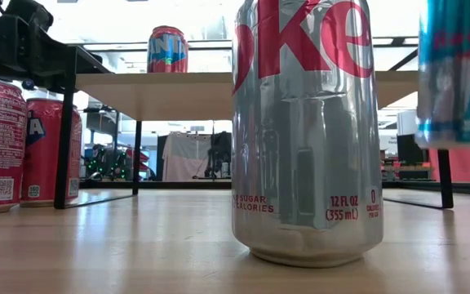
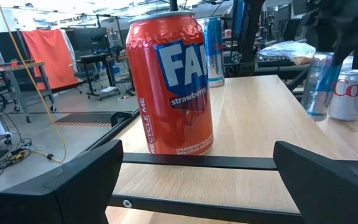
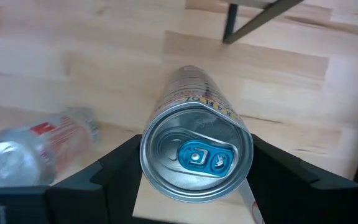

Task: Place canned beverage on shelf
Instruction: Put the blue soda can on the shelf aligned with the other blue soda can

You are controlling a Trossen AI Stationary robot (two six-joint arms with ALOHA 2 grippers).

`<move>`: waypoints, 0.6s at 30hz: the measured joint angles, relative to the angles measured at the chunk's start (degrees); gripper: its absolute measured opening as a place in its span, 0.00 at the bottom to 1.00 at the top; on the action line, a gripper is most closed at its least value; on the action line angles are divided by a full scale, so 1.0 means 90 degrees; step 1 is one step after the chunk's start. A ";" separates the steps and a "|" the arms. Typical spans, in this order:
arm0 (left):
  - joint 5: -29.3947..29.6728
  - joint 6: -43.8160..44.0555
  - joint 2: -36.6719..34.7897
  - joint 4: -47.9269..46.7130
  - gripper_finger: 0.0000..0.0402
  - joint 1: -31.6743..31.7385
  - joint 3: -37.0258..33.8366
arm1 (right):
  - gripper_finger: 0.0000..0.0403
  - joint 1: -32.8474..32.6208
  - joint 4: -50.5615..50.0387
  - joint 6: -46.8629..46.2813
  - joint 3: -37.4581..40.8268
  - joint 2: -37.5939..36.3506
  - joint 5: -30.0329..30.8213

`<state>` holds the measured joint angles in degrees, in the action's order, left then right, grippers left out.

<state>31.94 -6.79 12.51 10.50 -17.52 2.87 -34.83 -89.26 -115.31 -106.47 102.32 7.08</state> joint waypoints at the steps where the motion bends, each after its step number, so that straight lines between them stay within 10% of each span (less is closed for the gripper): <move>1: 0.0000 0.0001 0.0000 0.0000 1.00 -0.0001 0.0000 | 0.60 0.0000 -0.0048 0.0081 -0.0124 0.0020 0.0001; 18: 0.0000 0.0000 0.0000 -0.0005 1.00 0.0000 0.0000 | 0.60 0.0183 -0.0092 0.1139 -0.0766 -0.0276 -0.0138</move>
<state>31.94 -6.79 12.51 10.46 -17.52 2.87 -33.19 -90.08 -105.06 -113.37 99.84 5.84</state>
